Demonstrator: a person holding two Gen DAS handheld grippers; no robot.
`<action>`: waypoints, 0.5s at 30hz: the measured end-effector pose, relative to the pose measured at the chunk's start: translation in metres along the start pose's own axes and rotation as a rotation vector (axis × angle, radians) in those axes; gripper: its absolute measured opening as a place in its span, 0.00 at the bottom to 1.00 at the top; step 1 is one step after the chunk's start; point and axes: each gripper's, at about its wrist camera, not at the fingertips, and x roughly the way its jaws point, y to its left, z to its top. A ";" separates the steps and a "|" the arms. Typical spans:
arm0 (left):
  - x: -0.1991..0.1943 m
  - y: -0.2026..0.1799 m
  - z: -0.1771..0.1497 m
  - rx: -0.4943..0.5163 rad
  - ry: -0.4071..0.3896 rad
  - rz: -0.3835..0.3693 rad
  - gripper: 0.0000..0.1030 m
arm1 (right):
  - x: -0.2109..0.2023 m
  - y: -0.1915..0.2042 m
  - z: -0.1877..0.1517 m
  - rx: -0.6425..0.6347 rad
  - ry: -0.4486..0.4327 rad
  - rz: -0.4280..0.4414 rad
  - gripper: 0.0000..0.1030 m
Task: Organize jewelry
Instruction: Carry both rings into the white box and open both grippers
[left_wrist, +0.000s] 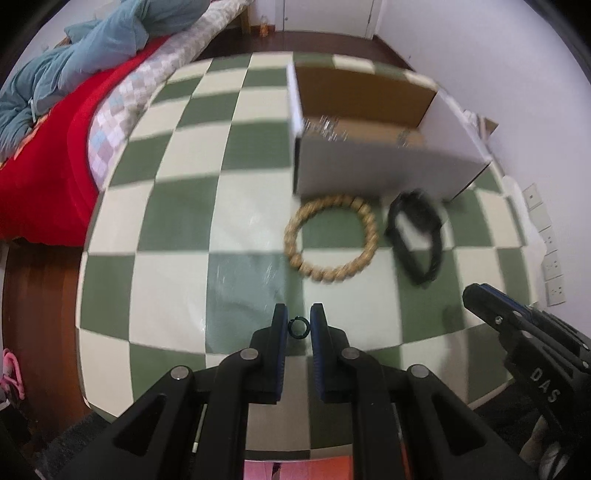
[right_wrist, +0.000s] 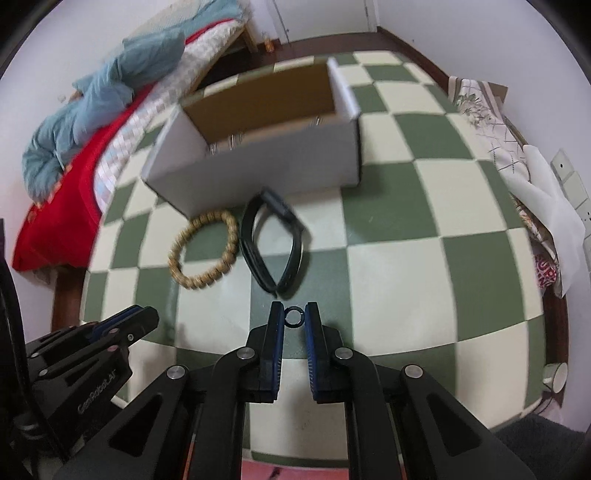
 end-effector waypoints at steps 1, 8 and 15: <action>-0.008 -0.002 0.006 0.000 -0.015 -0.013 0.09 | -0.009 -0.003 0.004 0.013 -0.015 0.015 0.11; -0.055 -0.013 0.080 -0.003 -0.115 -0.115 0.09 | -0.059 -0.010 0.061 0.040 -0.109 0.102 0.11; -0.018 -0.020 0.177 0.033 -0.059 -0.144 0.09 | -0.031 0.001 0.162 -0.004 -0.098 0.122 0.11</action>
